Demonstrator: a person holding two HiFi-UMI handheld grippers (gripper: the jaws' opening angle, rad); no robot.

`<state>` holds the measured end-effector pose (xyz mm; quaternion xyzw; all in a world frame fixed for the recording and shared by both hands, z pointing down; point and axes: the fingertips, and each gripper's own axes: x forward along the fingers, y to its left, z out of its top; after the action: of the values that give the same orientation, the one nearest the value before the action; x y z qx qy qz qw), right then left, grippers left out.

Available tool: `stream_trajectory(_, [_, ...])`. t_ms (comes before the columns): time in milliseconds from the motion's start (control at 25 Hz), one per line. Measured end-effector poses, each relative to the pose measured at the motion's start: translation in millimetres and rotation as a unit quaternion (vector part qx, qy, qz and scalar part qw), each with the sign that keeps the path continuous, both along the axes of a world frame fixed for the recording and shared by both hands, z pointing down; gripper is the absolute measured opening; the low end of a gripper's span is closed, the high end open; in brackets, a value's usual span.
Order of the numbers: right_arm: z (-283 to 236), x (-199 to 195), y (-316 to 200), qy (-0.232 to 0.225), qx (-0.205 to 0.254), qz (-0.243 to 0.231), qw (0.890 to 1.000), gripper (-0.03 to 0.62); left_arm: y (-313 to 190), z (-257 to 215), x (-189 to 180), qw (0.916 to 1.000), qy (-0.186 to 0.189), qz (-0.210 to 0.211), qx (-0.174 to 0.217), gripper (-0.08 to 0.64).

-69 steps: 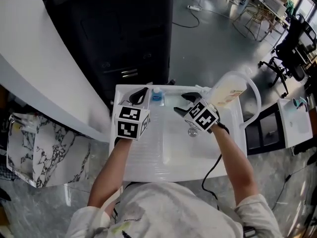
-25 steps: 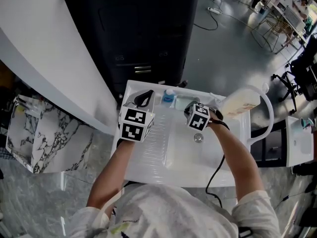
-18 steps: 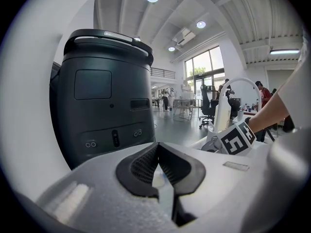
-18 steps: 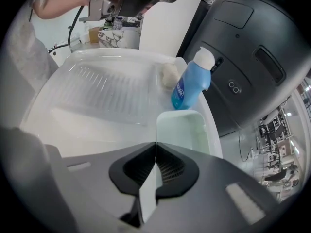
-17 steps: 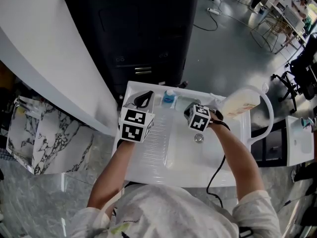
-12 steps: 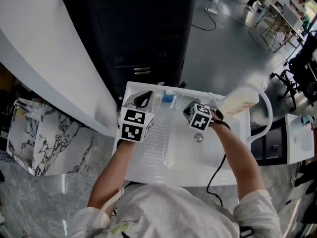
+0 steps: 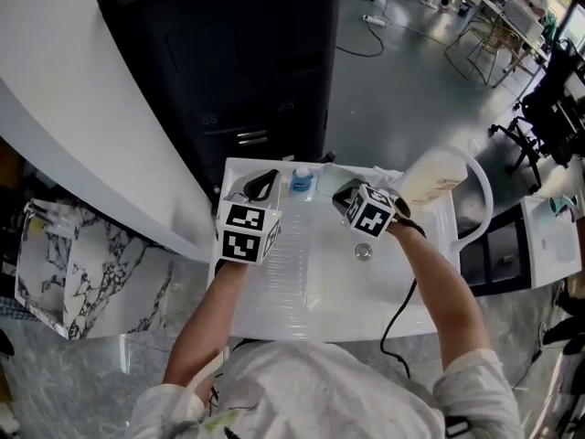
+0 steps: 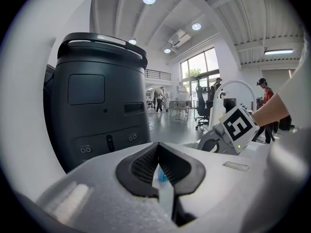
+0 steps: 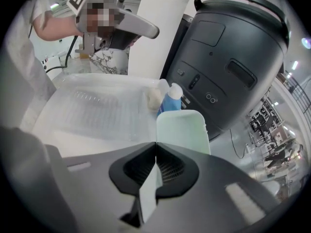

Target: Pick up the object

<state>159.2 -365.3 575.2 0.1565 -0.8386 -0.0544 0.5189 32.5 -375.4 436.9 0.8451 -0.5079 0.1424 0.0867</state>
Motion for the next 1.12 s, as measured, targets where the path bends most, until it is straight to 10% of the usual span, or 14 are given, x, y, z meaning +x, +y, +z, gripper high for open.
stream_trajectory(720, [-98.6,-30.9,-2.0,-0.152,0.074,0.075,0.983,0.009,5.0,-17.0,9.0,0.9997,0.005,0.018,0.018,0.006])
stream_trajectory(1120, [-159.5,-21.7,-8.1,-0.263,0.108,0.151,0.947,0.009,3.0,-29.5,14.0,0.9992,0.011,0.021,0.031,0.005])
